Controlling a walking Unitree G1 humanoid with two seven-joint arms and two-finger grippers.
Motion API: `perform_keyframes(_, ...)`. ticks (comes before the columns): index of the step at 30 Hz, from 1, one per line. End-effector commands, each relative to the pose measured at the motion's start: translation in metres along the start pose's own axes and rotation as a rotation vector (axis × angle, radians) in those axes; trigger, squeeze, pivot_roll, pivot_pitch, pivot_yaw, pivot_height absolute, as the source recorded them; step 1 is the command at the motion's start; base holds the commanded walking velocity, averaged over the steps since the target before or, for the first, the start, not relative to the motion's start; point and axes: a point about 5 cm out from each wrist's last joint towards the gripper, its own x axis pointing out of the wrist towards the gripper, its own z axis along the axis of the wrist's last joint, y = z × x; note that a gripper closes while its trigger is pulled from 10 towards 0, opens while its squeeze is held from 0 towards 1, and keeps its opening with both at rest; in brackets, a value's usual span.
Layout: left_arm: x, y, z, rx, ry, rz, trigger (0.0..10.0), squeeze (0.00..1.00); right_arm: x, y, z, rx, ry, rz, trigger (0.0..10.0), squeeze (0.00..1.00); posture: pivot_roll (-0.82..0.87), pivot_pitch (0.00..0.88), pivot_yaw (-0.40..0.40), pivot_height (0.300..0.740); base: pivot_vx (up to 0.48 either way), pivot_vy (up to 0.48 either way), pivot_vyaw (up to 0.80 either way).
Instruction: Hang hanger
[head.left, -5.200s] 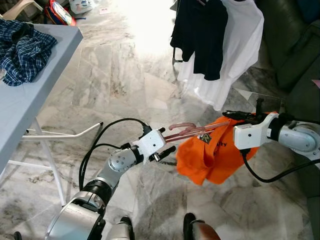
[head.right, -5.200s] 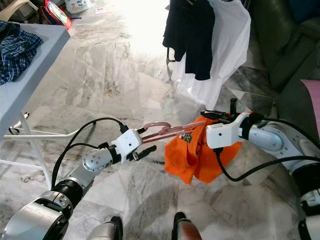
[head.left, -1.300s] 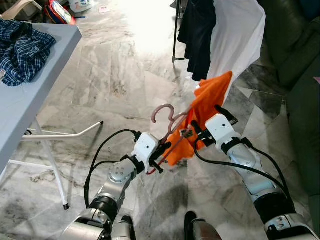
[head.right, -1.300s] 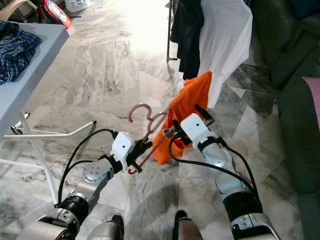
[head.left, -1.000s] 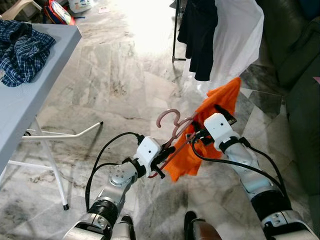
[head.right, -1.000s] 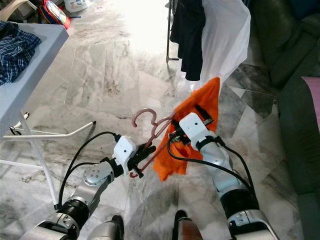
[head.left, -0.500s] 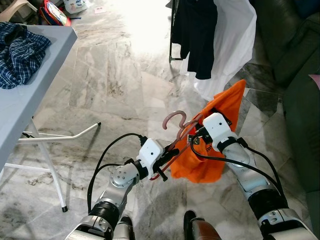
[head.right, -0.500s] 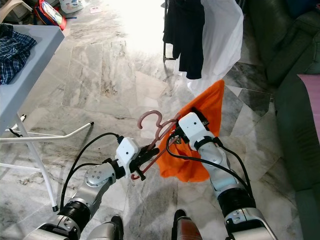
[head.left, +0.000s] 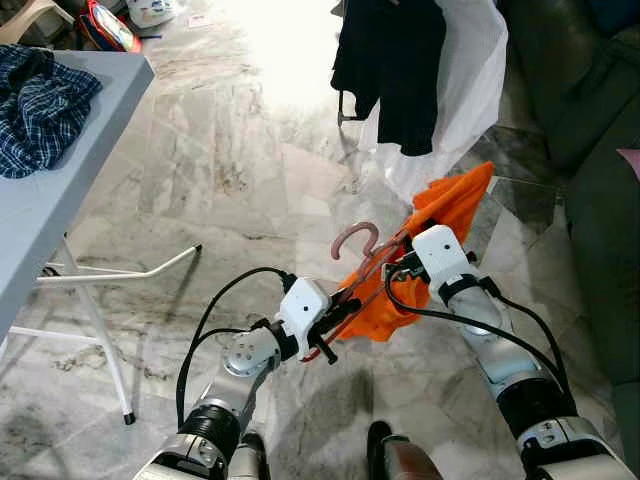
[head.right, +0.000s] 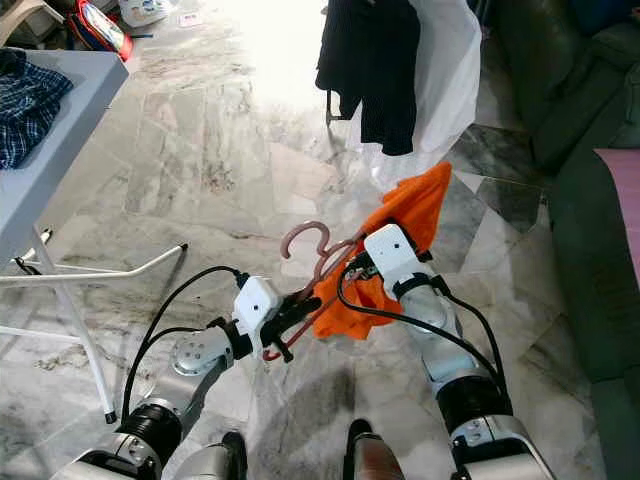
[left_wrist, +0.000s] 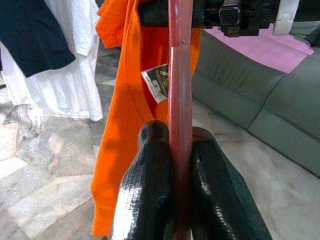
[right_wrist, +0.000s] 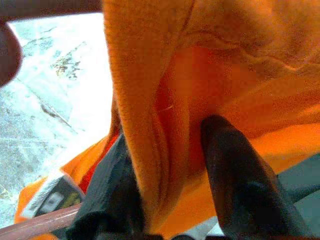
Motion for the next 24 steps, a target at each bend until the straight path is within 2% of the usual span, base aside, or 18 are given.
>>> perform_keyframes(1, 0.003, -0.003, 0.005, 0.016, -0.029, -0.02, 0.0, 0.0, -0.003, 0.001, -0.007, 0.007, 0.028, 0.0, 0.0, 0.0, -0.02, 0.269, 0.03, 0.74, 0.0, 0.0, 0.0)
perform_keyframes(3, 0.004, 0.001, 0.007, 0.027, -0.027, 0.007, 0.0, 0.0, -0.008, 0.004, -0.007, 0.013, 0.015, 0.03, 0.0, 0.0, -0.02, 0.268, 0.029, 0.74, 0.0, 0.0, 0.0)
perform_keyframes(4, 0.004, 0.002, 0.008, 0.027, -0.027, 0.015, 0.0, 0.0, -0.011, 0.005, -0.007, 0.025, 0.01, 0.046, 10.0, 0.0, -0.01, 0.268, 0.028, 0.74, 0.0, 0.0, 0.0)
perform_keyframes(5, 0.004, 0.003, 0.008, 0.026, -0.027, 0.019, 0.0, 0.0, -0.013, 0.006, -0.008, 0.033, 0.008, 0.056, 10.0, 0.0, -0.01, 0.268, 0.028, 0.74, 0.0, 0.0, 0.0)
perform_keyframes(6, 0.004, 0.004, 0.009, 0.027, -0.027, 0.023, 0.0, 0.0, -0.015, 0.006, -0.008, 0.037, 0.005, 0.061, 10.0, 0.14, -0.01, 0.269, 0.027, 0.74, 0.0, 0.0, 0.0)
perform_keyframes(7, 0.004, 0.005, 0.009, 0.03, -0.026, 0.03, 0.0, 0.0, -0.018, 0.007, -0.009, 0.047, 0.002, 0.072, 10.0, 1.0, -0.01, 0.27, 0.027, 0.74, 0.0, 0.0, 0.0)
perform_keyframes(8, 0.004, 0.005, 0.009, 0.03, -0.026, 0.03, 0.0, 0.0, -0.018, 0.007, -0.009, 0.047, 0.002, 0.072, 10.0, 1.0, -0.01, 0.27, 0.027, 0.74, 0.0, 0.0, 0.0)
perform_keyframes(11, 0.004, 0.011, 0.01, 0.034, -0.021, 0.067, 0.0, 0.0, -0.032, 0.016, -0.01, 0.051, -0.042, 0.138, 10.0, 1.0, -0.02, 0.271, 0.031, 0.74, 0.0, 0.0, 0.0)
perform_keyframes(15, 0.004, 0.014, 0.012, 0.031, -0.021, 0.077, 0.0, 0.0, -0.04, 0.019, -0.015, 0.053, -0.026, 0.153, 10.0, 1.0, -0.02, 0.27, 0.038, 0.74, 0.0, 0.0, 0.0)
perform_keyframes(18, 0.005, 0.015, 0.013, 0.033, -0.021, 0.077, 0.0, 0.0, -0.041, 0.021, -0.015, 0.036, -0.027, 0.156, 10.0, 1.0, -0.03, 0.268, 0.043, 0.74, 0.0, 0.0, 0.0)
perform_keyframes(21, 0.007, 0.015, 0.014, 0.036, -0.021, 0.073, 0.0, 0.0, -0.04, 0.019, -0.011, -0.018, -0.048, 0.114, 10.0, 1.0, -0.03, 0.267, 0.046, 0.74, 0.0, 0.0, 0.0)
perform_keyframes(24, 0.007, 0.015, 0.014, 0.036, -0.02, 0.071, 0.0, 0.0, -0.038, 0.017, -0.007, -0.016, -0.061, 0.073, 10.0, 1.0, -0.03, 0.266, 0.048, 0.74, 0.0, 0.0, 0.0)
